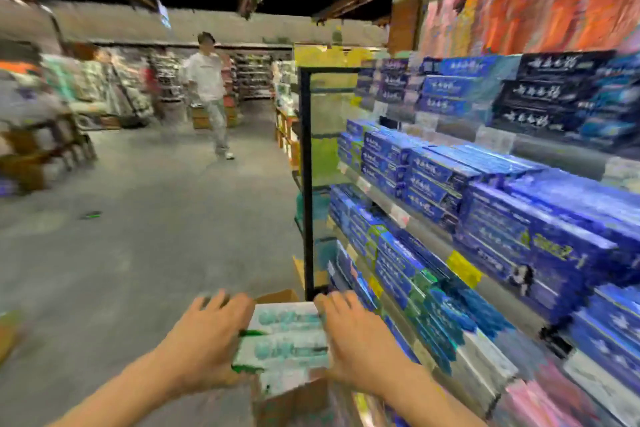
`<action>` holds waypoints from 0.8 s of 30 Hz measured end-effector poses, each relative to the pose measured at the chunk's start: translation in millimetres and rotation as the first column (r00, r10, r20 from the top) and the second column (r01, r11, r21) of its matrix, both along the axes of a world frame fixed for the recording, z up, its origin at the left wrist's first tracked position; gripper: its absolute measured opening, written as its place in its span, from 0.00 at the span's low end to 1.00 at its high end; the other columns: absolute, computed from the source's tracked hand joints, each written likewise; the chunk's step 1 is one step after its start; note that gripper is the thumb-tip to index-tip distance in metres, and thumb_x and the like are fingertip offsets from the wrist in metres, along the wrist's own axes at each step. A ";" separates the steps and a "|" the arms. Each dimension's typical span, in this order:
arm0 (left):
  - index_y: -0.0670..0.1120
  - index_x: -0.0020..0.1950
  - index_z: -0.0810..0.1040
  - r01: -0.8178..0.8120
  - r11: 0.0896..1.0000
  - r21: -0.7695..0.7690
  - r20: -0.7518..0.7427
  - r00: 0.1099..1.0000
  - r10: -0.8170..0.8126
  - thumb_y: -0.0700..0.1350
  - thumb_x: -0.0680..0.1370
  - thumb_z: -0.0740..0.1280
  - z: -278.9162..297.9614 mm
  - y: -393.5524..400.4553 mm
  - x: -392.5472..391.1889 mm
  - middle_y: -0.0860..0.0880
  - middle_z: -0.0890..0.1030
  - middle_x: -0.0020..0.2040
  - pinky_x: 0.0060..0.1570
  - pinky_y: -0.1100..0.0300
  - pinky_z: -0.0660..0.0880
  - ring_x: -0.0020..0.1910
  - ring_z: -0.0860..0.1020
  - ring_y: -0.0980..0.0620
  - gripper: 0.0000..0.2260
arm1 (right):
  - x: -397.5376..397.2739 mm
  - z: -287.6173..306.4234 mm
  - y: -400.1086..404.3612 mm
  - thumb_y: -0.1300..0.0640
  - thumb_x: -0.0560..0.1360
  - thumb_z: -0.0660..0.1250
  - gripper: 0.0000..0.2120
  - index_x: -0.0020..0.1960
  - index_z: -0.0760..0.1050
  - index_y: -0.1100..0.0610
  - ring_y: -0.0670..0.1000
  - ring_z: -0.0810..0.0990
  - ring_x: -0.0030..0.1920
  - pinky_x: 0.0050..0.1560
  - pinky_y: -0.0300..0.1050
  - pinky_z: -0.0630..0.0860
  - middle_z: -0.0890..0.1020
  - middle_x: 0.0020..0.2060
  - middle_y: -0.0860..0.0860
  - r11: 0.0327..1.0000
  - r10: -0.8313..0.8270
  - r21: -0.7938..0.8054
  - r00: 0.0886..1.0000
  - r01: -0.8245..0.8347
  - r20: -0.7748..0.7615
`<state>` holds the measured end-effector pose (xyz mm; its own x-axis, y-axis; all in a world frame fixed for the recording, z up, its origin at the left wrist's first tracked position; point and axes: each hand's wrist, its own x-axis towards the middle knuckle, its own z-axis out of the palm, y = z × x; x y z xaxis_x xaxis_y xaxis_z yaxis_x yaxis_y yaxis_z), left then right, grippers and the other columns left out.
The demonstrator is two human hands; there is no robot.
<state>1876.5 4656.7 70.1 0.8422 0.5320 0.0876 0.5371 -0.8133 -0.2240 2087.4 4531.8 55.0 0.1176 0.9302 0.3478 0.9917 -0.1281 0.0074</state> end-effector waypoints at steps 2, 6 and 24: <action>0.48 0.45 0.68 -0.044 0.989 0.142 0.077 0.996 0.033 0.69 0.51 0.54 64.3 -10.1 -15.0 0.52 0.76 0.36 0.28 0.59 0.72 0.33 0.76 0.50 0.33 | -12.3 43.6 8.2 0.34 0.42 0.76 0.46 0.54 0.68 0.53 0.50 0.74 0.46 0.30 0.39 0.76 0.76 0.43 0.47 0.990 0.099 0.093 0.994 -0.102 0.040; 0.47 0.50 0.69 -0.157 0.935 0.319 0.047 0.988 0.150 0.68 0.48 0.58 142.7 -42.0 -64.6 0.51 0.78 0.39 0.29 0.55 0.72 0.36 0.76 0.49 0.37 | -42.9 129.4 6.6 0.44 0.58 0.70 0.39 0.62 0.56 0.53 0.57 0.73 0.56 0.44 0.51 0.80 0.74 0.55 0.52 0.929 0.323 0.166 0.943 -0.331 0.076; 0.40 0.63 0.68 -0.904 0.327 0.274 0.688 0.422 0.590 0.63 0.60 0.68 227.2 -349.3 -333.9 0.41 0.75 0.49 0.39 0.52 0.65 0.45 0.75 0.39 0.39 | -403.6 239.5 -142.6 0.56 0.67 0.71 0.22 0.59 0.76 0.60 0.54 0.80 0.51 0.54 0.49 0.77 0.82 0.49 0.54 0.471 -0.063 0.395 -0.477 -0.789 -0.877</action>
